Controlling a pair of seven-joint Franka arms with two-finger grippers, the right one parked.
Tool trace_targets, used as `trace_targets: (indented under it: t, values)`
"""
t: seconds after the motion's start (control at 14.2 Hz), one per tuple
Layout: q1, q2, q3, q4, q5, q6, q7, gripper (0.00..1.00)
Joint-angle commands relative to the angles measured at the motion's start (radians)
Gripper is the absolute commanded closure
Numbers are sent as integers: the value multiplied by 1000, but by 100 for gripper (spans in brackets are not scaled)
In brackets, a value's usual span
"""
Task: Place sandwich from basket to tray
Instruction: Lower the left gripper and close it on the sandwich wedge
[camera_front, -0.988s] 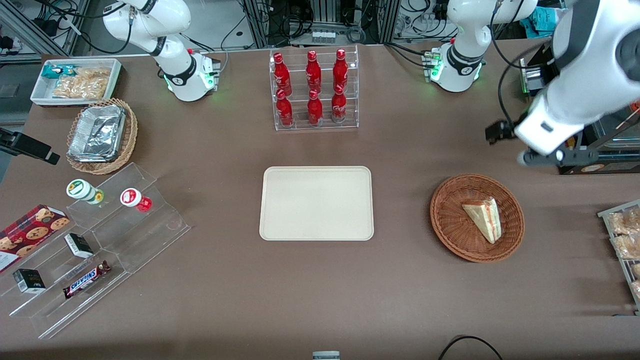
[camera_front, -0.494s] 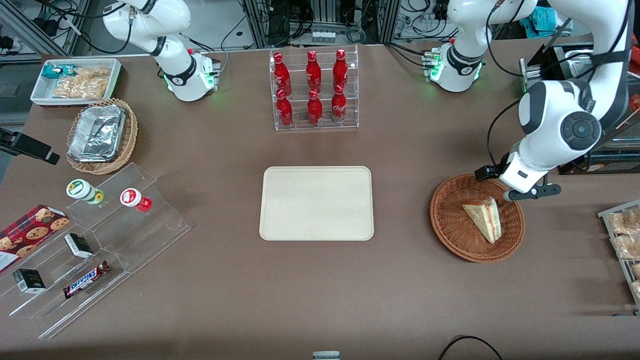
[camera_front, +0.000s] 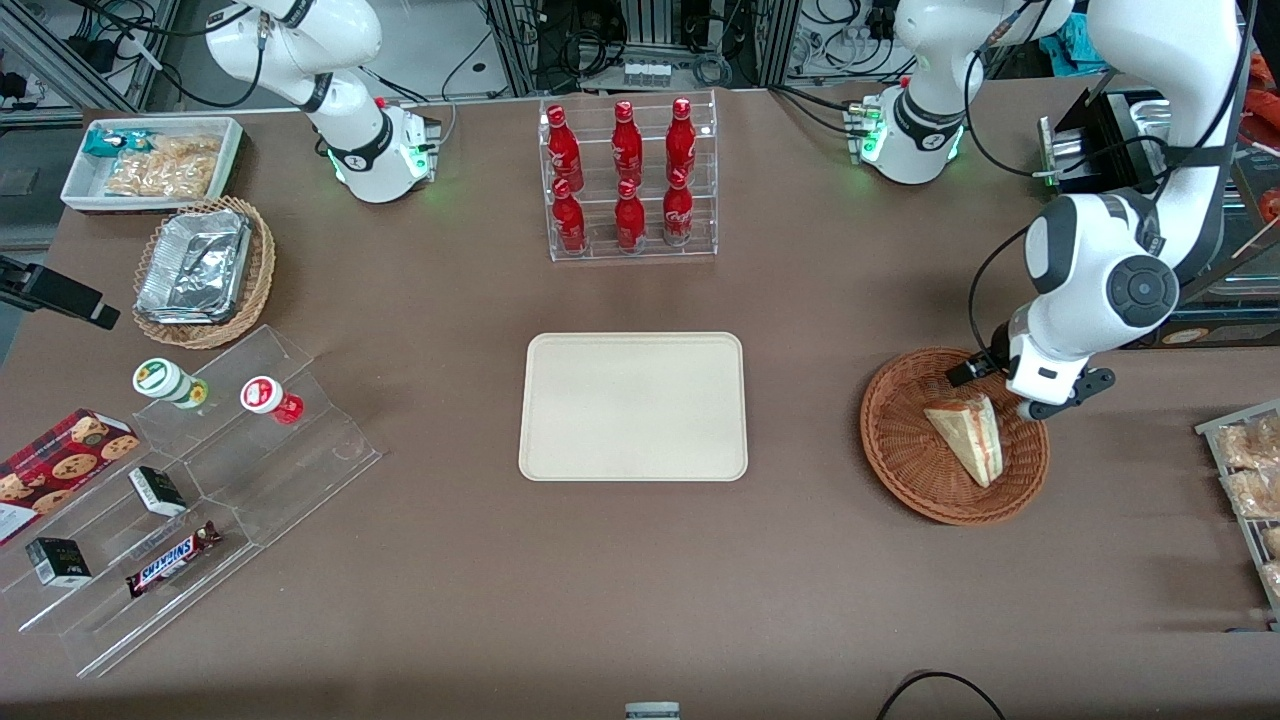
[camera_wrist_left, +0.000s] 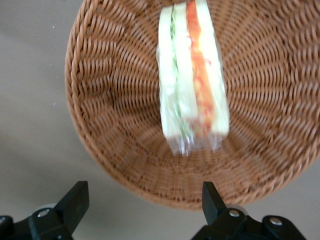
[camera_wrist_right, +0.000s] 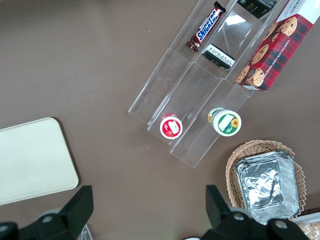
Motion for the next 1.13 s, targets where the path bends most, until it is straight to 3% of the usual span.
trace_targets:
  t: [0.0, 0.14, 0.64, 0.71, 0.78, 0.85, 0.92, 0.99, 1.06]
  values:
    - [16, 54, -10, 12, -109, 107, -15, 0]
    - [9, 66, -13, 34, -201, 133, -15, 0]
    - [16, 155, -15, 72, -196, 224, -2, 0]
    - [18, 169, -15, 84, -197, 225, -2, 7]
    - [18, 175, -15, 100, -197, 224, -3, 23]
    - [18, 177, -15, 103, -197, 222, -3, 51]
    - [18, 175, -15, 106, -197, 221, 0, 68]
    - [18, 174, -15, 116, -197, 215, -5, 78]
    - [18, 167, -15, 115, -196, 213, 3, 79]
